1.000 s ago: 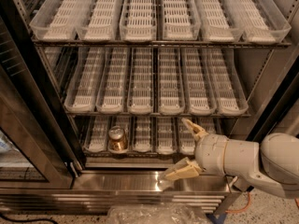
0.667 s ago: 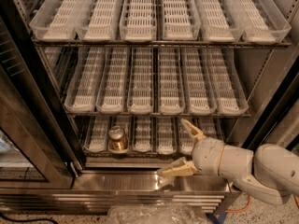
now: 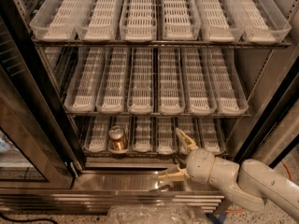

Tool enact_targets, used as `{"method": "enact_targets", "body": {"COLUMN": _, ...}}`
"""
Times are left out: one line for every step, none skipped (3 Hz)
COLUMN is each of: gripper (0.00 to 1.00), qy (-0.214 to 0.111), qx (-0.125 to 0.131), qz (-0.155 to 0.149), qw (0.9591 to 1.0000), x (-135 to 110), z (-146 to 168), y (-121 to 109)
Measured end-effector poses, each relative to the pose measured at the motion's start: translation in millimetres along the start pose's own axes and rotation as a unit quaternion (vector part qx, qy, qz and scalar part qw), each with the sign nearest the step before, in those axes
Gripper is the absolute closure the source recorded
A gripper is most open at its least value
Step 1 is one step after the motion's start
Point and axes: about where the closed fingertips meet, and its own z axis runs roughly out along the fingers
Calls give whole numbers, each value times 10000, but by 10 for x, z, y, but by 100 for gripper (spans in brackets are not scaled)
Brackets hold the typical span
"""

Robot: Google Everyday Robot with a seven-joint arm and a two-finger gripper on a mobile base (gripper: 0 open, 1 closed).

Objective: Pick orange can from bottom shelf of fridge

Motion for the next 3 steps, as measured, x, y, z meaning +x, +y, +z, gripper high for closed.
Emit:
{"method": "enact_targets", "body": {"gripper": 0, "qy": -1, "qx": -3, "qz": 3, "qw": 10000, "x": 2, "z": 3, "y": 2}}
{"method": "enact_targets", "body": {"gripper": 0, "qy": -82, "qx": -67, "qz": 164, "qw": 9998, "x": 168, "z": 82, "y": 84}}
{"method": "enact_targets", "body": {"gripper": 0, "qy": -246, "qx": 129, "qz": 322, "qw": 9991, "x": 375, "z": 157, "y": 194}}
